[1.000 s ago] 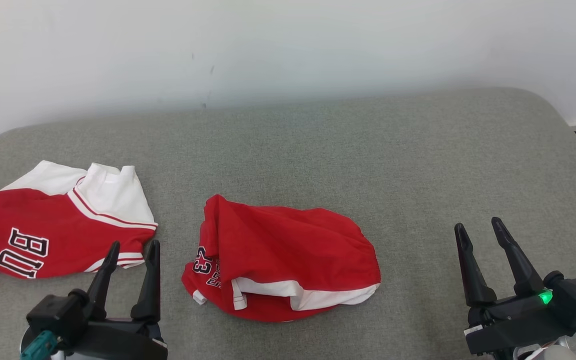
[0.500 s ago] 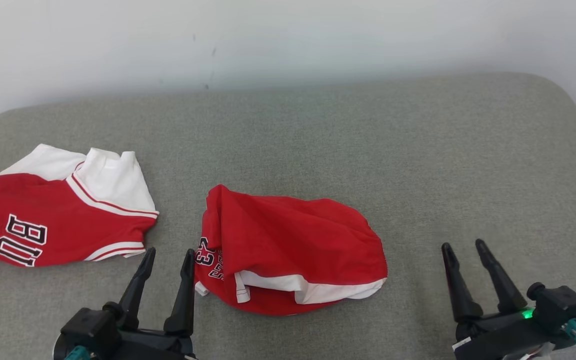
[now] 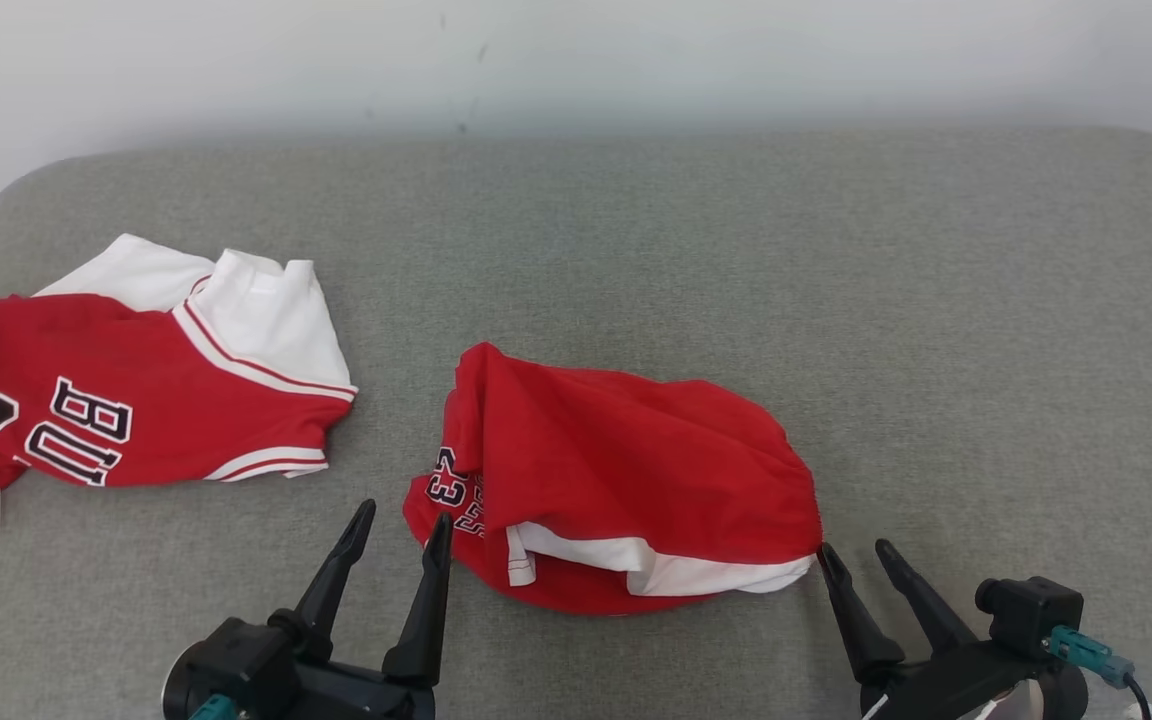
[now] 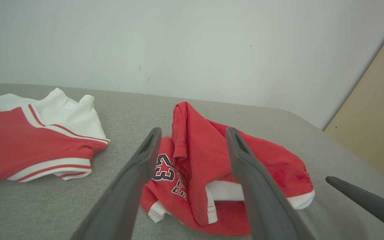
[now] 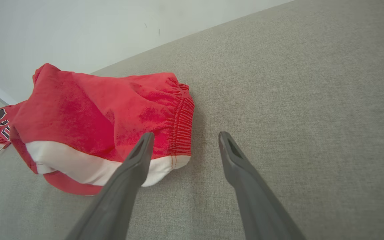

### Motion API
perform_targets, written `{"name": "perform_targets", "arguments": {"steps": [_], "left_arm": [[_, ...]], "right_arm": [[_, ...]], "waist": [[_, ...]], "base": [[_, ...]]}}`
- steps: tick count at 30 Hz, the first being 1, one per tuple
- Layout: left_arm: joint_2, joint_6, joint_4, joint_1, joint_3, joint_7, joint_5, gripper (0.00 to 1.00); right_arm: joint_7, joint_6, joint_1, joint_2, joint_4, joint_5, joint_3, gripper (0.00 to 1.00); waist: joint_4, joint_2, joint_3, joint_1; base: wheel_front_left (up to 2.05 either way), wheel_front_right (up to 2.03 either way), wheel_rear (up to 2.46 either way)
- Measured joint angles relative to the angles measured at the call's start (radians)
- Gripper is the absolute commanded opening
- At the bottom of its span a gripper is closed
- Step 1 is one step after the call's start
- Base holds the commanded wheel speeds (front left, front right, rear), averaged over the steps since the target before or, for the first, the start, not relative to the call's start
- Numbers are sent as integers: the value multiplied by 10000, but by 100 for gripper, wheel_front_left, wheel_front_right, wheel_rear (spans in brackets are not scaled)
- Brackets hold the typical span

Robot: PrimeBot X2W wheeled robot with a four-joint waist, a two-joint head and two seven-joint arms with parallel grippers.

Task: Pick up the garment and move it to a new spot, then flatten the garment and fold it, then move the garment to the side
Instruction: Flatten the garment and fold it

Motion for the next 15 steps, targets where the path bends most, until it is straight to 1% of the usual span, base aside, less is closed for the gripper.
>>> {"name": "perform_targets", "arguments": {"steps": [6,15], "left_arm": [[-61,-84,127,-87,-73,0,35,100],[-136,-182,267,-160,-96,0,40,100]], "right_arm": [[224,0,-238,-71,541,435,238,100],[491,0,-842,-111,924,1106,811,100]], "waist": [[310,0,153,0],[604,0,414,0]], "base": [[0,0,0],[0,0,0]]}}
